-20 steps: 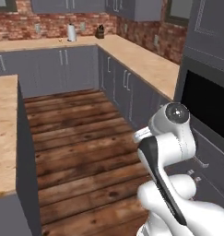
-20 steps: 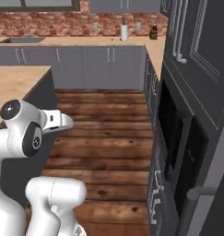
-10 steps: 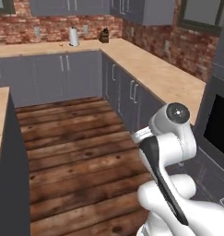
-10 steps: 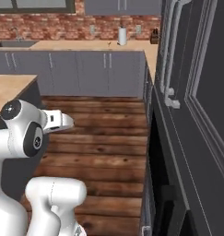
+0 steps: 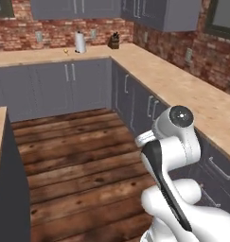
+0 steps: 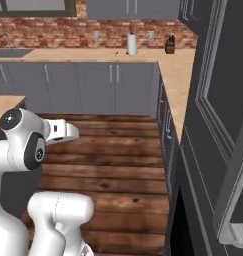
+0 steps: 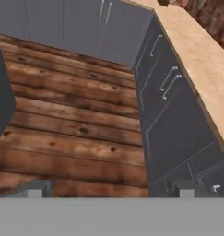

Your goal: Take the fork and place it on the left side of the plate. Then take the spoon and place it on the right side of the plate. Make sure they're directly next to the plate.

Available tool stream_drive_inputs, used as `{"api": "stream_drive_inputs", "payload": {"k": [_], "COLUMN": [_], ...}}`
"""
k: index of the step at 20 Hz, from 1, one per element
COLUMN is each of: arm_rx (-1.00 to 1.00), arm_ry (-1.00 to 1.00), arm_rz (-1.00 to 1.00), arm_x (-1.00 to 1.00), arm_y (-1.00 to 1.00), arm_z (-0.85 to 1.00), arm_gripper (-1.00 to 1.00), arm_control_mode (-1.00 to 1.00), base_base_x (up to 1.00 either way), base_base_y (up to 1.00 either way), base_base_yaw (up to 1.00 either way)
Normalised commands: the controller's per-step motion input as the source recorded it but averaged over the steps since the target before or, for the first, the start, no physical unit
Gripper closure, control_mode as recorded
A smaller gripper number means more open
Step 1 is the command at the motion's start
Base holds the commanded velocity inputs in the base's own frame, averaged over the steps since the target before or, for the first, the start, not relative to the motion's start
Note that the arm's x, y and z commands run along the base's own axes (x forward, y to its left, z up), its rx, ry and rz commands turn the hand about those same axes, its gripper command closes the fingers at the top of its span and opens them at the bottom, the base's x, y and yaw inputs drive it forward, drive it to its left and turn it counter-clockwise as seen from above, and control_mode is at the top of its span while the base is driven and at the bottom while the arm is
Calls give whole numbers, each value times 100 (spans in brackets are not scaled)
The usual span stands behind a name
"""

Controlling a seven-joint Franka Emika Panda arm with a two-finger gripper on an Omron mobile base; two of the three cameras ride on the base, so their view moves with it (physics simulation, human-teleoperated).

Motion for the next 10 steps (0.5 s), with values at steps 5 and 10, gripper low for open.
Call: {"api": "stream_drive_inputs", "payload": {"k": [5, 10], "arm_rx": [0, 0], "arm_ry": [0, 0], "arm_rz": [0, 0], "arm_x": [0, 0], "arm_y": [0, 0], "arm_z": [0, 0], "arm_gripper": [-100, -100], "arm_control_mode": [100, 100], "base_base_x": [100, 100], "base_base_y": [8, 18], "base_base_yaw": [0, -1]}}
